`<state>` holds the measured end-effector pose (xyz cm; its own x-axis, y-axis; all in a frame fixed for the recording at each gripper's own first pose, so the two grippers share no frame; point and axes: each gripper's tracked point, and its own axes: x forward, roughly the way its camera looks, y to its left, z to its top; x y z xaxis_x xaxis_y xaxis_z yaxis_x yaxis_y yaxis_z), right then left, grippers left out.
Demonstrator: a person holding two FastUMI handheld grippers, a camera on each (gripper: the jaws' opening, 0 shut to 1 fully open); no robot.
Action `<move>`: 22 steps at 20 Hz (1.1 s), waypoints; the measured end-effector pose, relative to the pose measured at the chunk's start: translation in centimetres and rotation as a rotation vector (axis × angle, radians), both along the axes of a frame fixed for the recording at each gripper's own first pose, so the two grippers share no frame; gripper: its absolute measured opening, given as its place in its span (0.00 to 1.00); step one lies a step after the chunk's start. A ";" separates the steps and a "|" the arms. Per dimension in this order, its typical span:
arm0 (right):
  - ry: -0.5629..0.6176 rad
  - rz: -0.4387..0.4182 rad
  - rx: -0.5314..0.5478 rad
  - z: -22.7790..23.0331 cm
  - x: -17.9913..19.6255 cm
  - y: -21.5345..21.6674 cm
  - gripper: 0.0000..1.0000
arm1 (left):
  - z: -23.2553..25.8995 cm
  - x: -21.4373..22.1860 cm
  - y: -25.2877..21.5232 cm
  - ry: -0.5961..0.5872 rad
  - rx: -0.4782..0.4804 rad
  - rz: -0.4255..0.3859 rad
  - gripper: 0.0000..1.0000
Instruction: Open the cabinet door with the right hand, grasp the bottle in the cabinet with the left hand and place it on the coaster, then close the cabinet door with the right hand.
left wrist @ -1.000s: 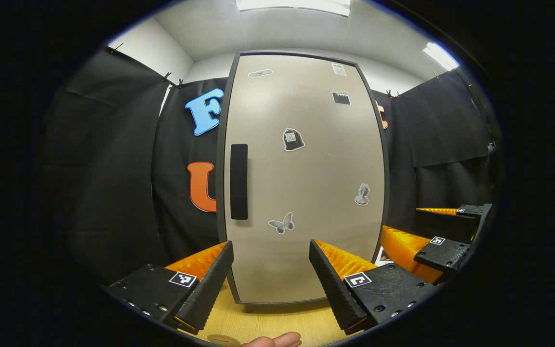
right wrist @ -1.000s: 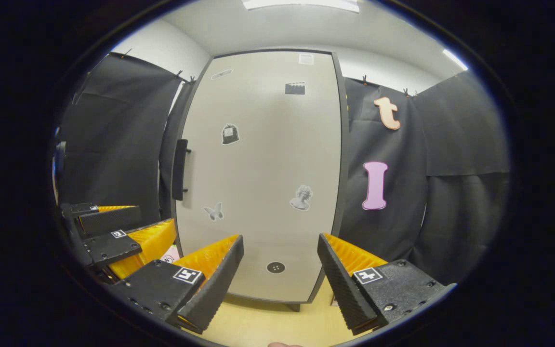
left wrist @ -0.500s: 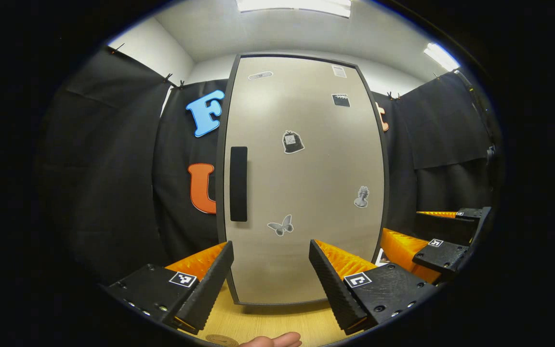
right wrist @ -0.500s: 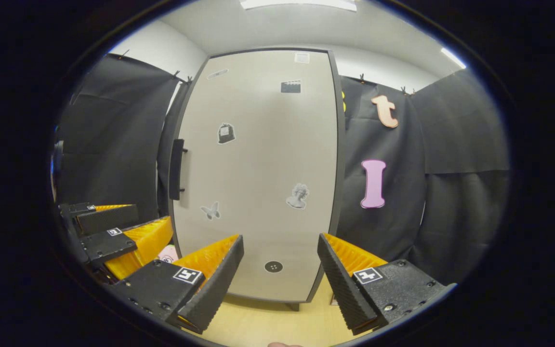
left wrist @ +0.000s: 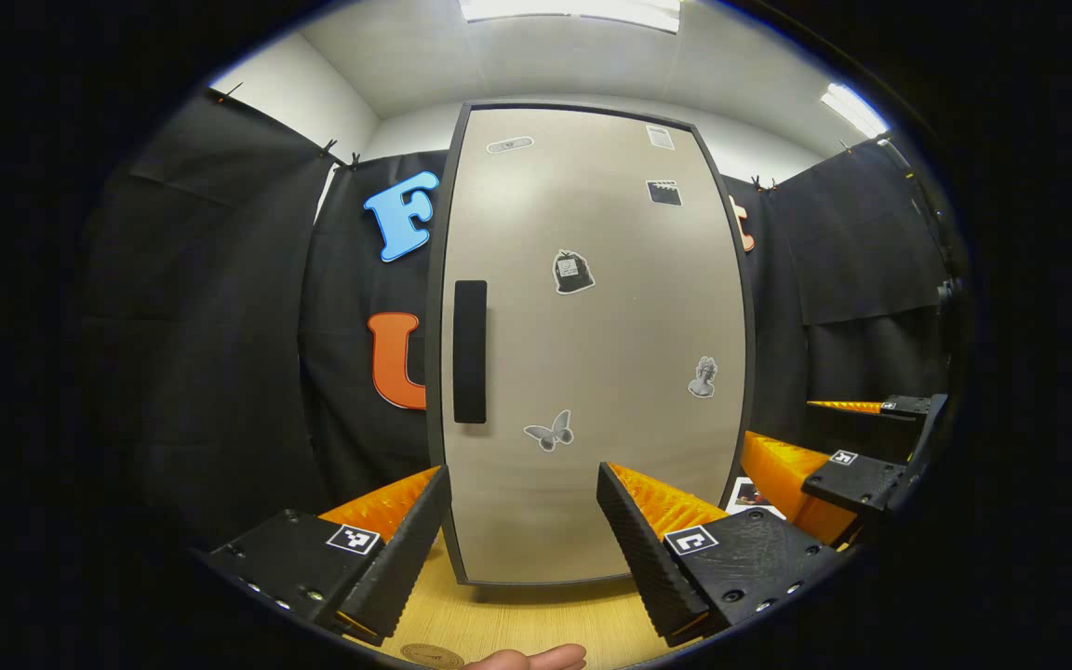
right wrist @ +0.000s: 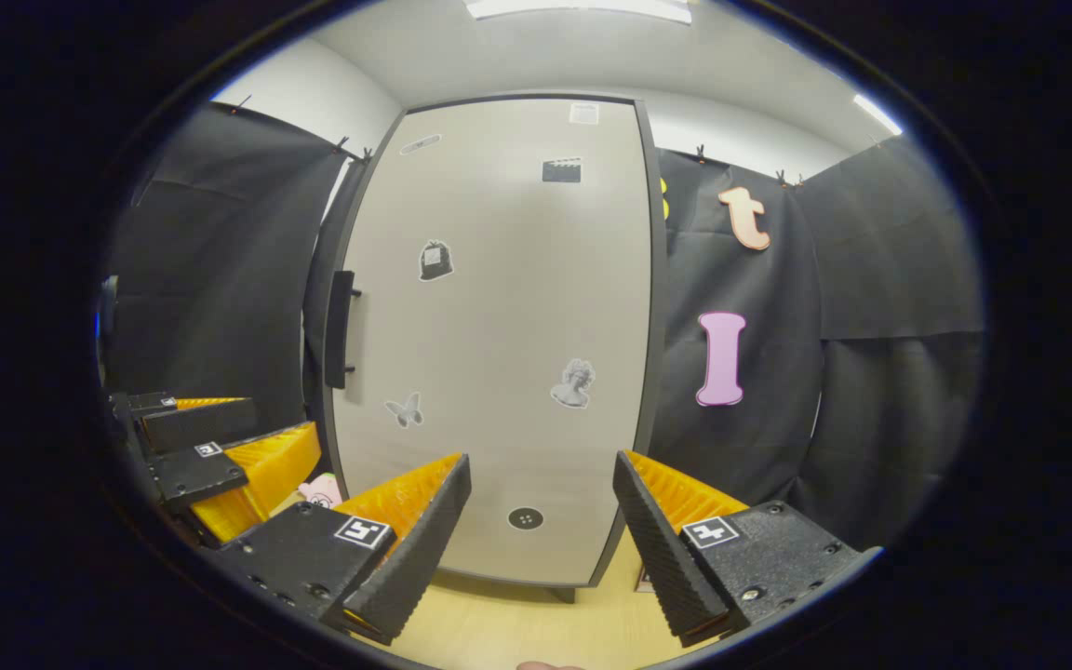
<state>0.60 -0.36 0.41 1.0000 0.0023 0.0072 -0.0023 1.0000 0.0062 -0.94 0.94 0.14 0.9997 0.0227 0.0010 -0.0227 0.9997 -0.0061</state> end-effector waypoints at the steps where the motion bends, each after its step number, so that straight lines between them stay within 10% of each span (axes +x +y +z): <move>1: -0.003 0.010 0.001 0.2 0.5 0.4 0.99 | -0.1 -0.4 0.4 0.003 0.001 0.004 0.95; 10: -0.069 0.171 -0.035 3.2 5.6 7.4 0.99 | -0.5 -4.5 6.0 0.024 0.029 0.103 0.95; 22: -0.161 0.362 -0.111 7.0 13.1 20.5 0.99 | -4.1 -13.0 17.7 0.138 0.040 0.450 0.96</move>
<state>13.68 20.13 7.46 0.9204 0.3637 0.1436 -0.3466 0.9289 -0.1307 -13.96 18.61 -3.92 0.8813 0.4567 -0.1213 -0.4520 0.8896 0.0655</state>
